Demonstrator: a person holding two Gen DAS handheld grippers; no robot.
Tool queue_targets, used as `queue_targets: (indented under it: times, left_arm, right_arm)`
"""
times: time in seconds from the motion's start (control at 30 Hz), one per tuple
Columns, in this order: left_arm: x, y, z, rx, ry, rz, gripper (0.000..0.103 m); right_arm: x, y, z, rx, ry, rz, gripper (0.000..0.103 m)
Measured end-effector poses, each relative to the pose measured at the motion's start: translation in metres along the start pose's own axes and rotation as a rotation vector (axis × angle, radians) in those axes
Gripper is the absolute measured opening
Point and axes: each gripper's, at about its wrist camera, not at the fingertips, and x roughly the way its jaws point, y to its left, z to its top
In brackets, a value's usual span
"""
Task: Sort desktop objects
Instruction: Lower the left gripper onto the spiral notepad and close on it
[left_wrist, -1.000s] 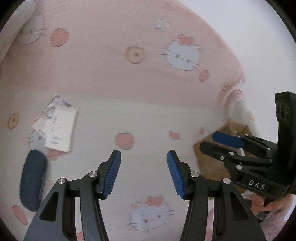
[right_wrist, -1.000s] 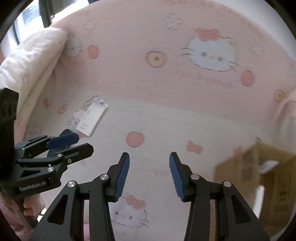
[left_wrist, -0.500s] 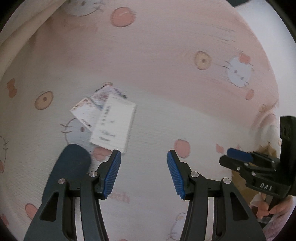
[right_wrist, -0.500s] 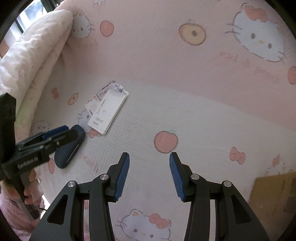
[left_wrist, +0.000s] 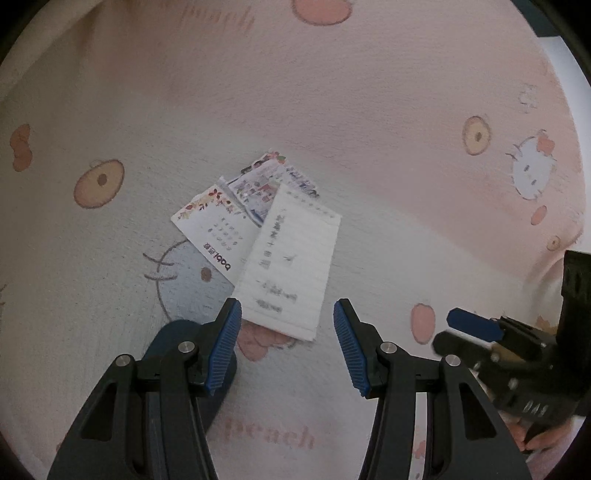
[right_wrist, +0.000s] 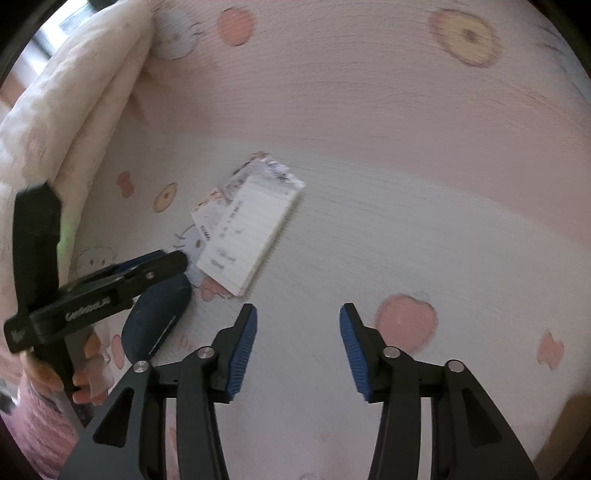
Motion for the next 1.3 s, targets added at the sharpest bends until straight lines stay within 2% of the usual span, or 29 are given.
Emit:
queue_targets:
  times: [0.13,0.23,0.33,0.47,0.57,0.63,0.7,0.73,0.77,0.8,0.9,1.0,1.2,1.3]
  left_arm:
    - [0.019,0.014,0.006,-0.058,0.053,-0.039,0.056]
    - [0.027,0.020,0.009,-0.086,0.053,-0.051,0.056]
    - [0.032,0.023,0.012,-0.100,0.049,-0.056,0.056]
    - [0.037,0.025,0.011,-0.119,0.061,-0.079,0.054]
    - [0.040,0.027,0.011,-0.147,0.059,-0.090,0.053]
    - [0.042,0.027,0.010,-0.158,0.058,-0.094,0.046]
    - [0.044,0.027,0.008,-0.170,0.065,-0.103,0.029]
    - [0.046,0.025,0.008,-0.176,0.078,-0.127,0.026]
    - [0.048,0.025,0.007,-0.181,0.088,-0.148,0.024]
    - [0.050,0.024,0.006,-0.186,0.095,-0.158,0.023]
    - [0.050,0.011,0.000,-0.143,0.080,-0.115,0.023]
    - [0.054,-0.002,-0.010,-0.128,0.109,-0.142,0.023]
    - [0.055,-0.024,-0.032,-0.105,0.126,-0.152,0.023]
    - [0.054,-0.033,-0.047,-0.127,0.145,-0.193,0.023]
  right_arm:
    - [0.029,0.012,0.002,-0.046,0.011,-0.003,0.051]
    - [0.048,0.015,0.006,-0.022,0.023,0.027,0.051]
    - [0.059,0.016,0.012,0.008,-0.002,0.048,0.051]
    - [0.077,0.017,0.012,0.045,0.001,0.128,0.052]
    - [0.092,0.017,0.012,0.065,-0.002,0.115,0.052]
    - [0.098,0.016,0.012,0.091,-0.029,0.137,0.052]
    - [0.101,0.014,0.014,0.102,-0.051,0.166,0.052]
    - [0.102,0.013,0.016,0.106,-0.051,0.178,0.052]
    - [0.102,0.011,0.017,0.112,-0.051,0.188,0.049]
    - [0.102,0.008,0.017,0.125,-0.049,0.192,0.040]
    - [0.101,-0.002,0.016,0.171,-0.055,0.181,0.020]
    - [0.096,-0.016,0.012,0.242,-0.060,0.209,0.017]
    - [0.080,-0.026,-0.004,0.272,-0.053,0.175,0.016]
    - [0.068,-0.028,-0.016,0.269,-0.049,0.151,0.016]
